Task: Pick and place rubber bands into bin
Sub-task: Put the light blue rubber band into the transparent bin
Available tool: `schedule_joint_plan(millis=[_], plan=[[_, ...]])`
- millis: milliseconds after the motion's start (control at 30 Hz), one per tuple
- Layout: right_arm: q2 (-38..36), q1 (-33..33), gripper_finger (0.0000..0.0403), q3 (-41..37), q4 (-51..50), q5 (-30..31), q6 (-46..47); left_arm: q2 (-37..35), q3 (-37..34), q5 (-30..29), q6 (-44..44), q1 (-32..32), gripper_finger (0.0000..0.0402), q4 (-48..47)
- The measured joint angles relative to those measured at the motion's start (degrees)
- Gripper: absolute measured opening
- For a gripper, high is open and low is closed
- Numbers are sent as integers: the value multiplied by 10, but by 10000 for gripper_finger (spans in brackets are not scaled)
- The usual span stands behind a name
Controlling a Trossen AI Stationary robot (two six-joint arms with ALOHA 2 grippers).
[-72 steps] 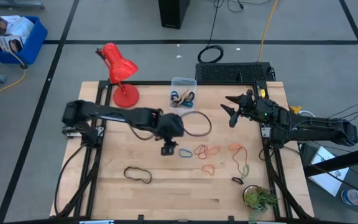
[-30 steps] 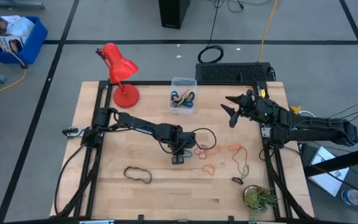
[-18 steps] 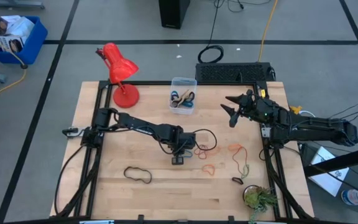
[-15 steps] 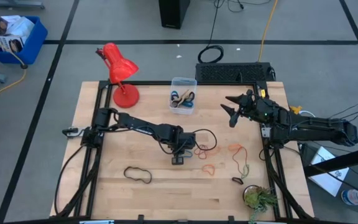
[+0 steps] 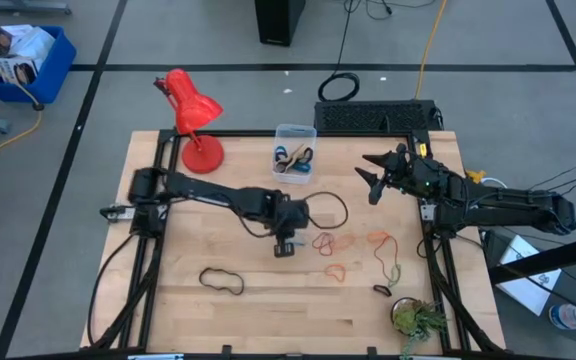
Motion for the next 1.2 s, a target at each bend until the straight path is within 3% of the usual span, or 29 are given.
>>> schedule_joint_plan(millis=[267, 500, 767, 1000, 1200], plan=[[0, 0, 208, 0, -1, 0, 0, -148, 0, -73, 2, 0, 7, 10], [0, 0, 208, 0, 0, 0, -7, -239, 1, -117, 46, 0, 6, 76], [0, 0, 208, 0, 1, 1, -15, -235, 2, -195, 122, 15, 8, 161], [0, 0, 208, 0, 3, 2, -15, -178, 1, -324, 108, 56, 6, 191], [0, 0, 208, 0, 2, 2, -15, -112, 1, -367, 84, 100, 4, 195]])
